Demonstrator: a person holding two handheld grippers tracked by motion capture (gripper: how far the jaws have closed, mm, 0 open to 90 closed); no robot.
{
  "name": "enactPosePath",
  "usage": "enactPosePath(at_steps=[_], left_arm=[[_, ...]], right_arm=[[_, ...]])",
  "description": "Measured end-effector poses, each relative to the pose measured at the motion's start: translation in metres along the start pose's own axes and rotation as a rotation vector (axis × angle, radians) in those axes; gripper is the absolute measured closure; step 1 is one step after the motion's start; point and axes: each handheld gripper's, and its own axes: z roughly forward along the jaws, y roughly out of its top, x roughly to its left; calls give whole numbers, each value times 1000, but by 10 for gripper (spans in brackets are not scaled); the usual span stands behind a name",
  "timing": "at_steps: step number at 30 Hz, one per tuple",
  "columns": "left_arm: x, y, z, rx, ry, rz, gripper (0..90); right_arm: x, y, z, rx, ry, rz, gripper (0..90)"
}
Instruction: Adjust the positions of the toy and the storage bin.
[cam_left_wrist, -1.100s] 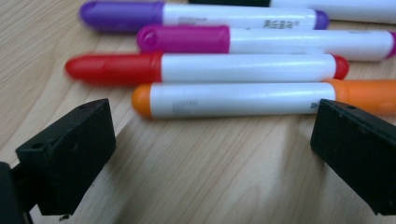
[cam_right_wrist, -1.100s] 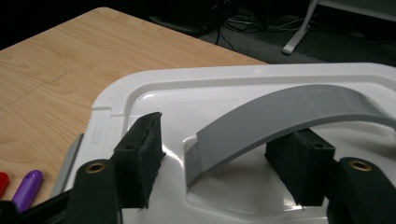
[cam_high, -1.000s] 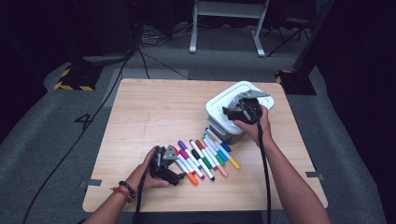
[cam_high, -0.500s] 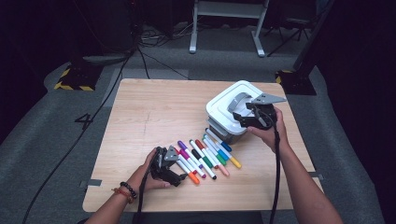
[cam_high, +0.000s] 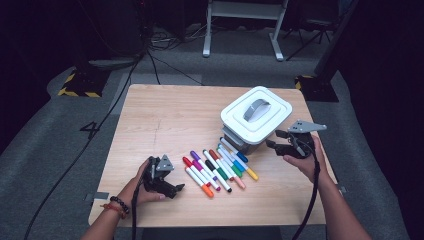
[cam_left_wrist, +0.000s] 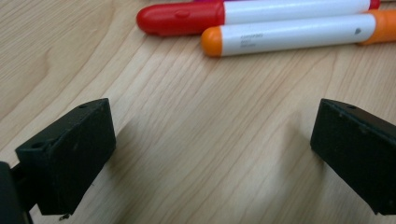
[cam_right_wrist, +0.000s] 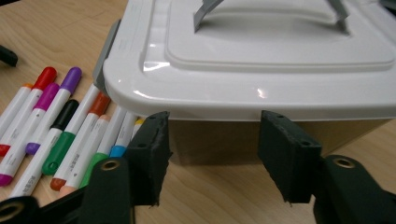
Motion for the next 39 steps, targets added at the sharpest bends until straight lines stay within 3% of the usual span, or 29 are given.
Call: enactPosePath(at_steps=[2,5,15,25,30,34,39], left_arm=[[3,-8,-7,-1,6,-6,6],[5,-15,-13,-9,0,-1,34],[-1,-7,-6,-1,28,-32,5],[-20,9,8,1,2,3,4],[-29,16,15,-1,9,-11,4],[-37,24,21,0,16,-17,3],[-46,33,30,-3,18,-8,4]], right_arm=[[5,-3,11,22,41,-22,558],[7,-1,15,1,69,-22,612],[24,11,31,4,91,-65,603],[33,28,58,-26,129,-84,536],[39,34,69,-17,138,-98,523],[43,36,68,-10,147,-111,495],[29,26,48,-22,140,-81,490]])
